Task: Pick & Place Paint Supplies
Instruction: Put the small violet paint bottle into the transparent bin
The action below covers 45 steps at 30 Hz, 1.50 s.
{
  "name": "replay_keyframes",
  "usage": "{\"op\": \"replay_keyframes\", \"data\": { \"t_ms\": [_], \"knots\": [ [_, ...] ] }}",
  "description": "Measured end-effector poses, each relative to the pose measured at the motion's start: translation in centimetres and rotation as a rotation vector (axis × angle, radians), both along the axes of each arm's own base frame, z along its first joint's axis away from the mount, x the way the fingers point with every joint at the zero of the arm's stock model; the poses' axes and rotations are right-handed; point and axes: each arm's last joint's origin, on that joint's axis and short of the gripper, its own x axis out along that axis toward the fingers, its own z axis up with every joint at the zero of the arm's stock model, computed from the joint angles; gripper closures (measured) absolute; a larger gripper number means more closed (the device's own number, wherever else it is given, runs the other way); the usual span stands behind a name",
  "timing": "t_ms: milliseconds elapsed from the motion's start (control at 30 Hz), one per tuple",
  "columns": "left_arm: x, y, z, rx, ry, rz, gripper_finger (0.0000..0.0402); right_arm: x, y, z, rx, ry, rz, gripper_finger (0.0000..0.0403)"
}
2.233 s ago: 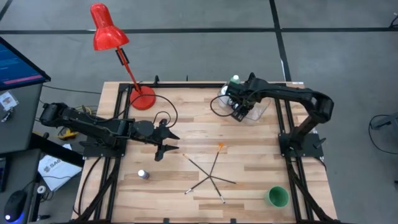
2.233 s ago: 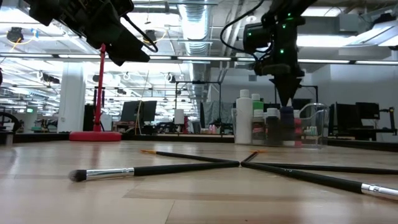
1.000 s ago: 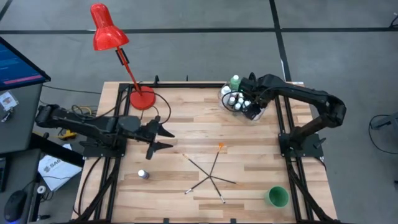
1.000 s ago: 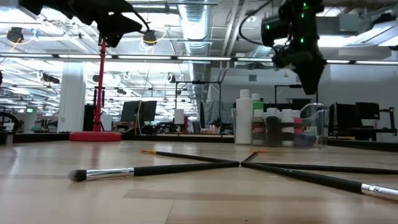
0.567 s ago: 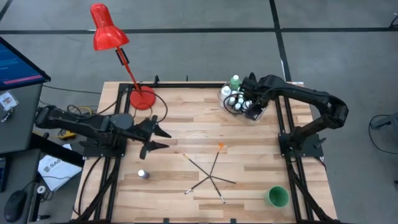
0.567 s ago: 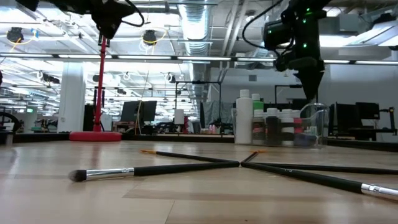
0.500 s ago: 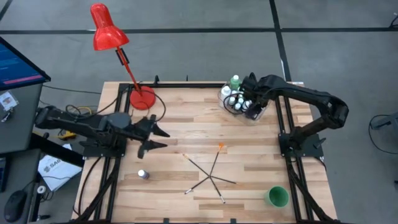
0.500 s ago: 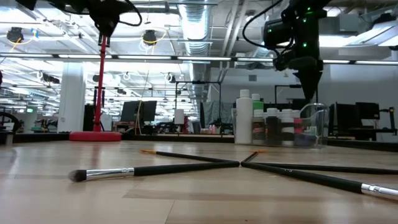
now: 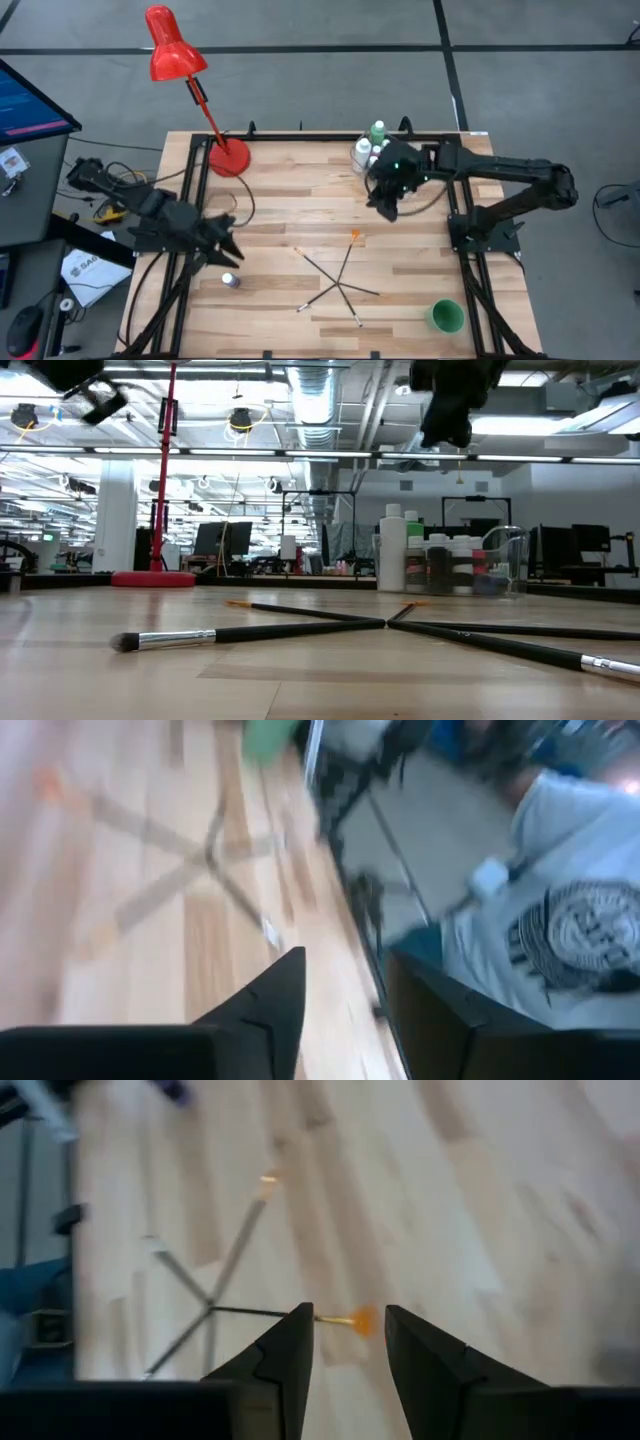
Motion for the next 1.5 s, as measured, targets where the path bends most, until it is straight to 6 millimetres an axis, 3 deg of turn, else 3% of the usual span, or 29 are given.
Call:
{"op": "replay_keyframes", "data": {
  "t_ms": [300, 633, 833, 967, 1167, 1333, 1500],
  "knots": [
    [0.0, -3.6, -4.2, 0.042, 0.268, -0.066, 0.0282, 2.2, 4.7, -0.8, -0.045, -0.020, 0.128, 0.0279],
    [0.6, -5.3, -7.4, 0.271, 0.348, -0.100, 0.0235, 4.9, 5.5, -4.2, -0.077, 0.079, 0.163, 0.0255],
    [0.6, -5.4, -7.4, 0.266, 0.351, -0.103, 0.0202, 5.8, 5.5, -6.0, -0.073, 0.141, 0.175, 0.0240],
    [0.7, -5.6, -5.8, 0.233, 0.298, -0.131, 0.0191, 6.3, 5.5, -6.8, -0.070, 0.166, 0.176, 0.0236],
    [-0.1, -5.1, -4.5, 0.254, 0.362, -0.195, 0.0195, 6.6, 5.5, -7.0, -0.069, 0.160, 0.176, 0.0237],
    [-0.8, -4.5, -4.9, 0.321, 0.469, -0.183, 0.0203, 6.6, 5.5, -7.0, -0.069, 0.159, 0.178, 0.0235],
    [-0.7, -4.4, -5.1, 0.341, 0.462, -0.163, 0.0202, 6.6, 5.5, -7.0, -0.069, 0.152, 0.178, 0.0234]
  ]
}}
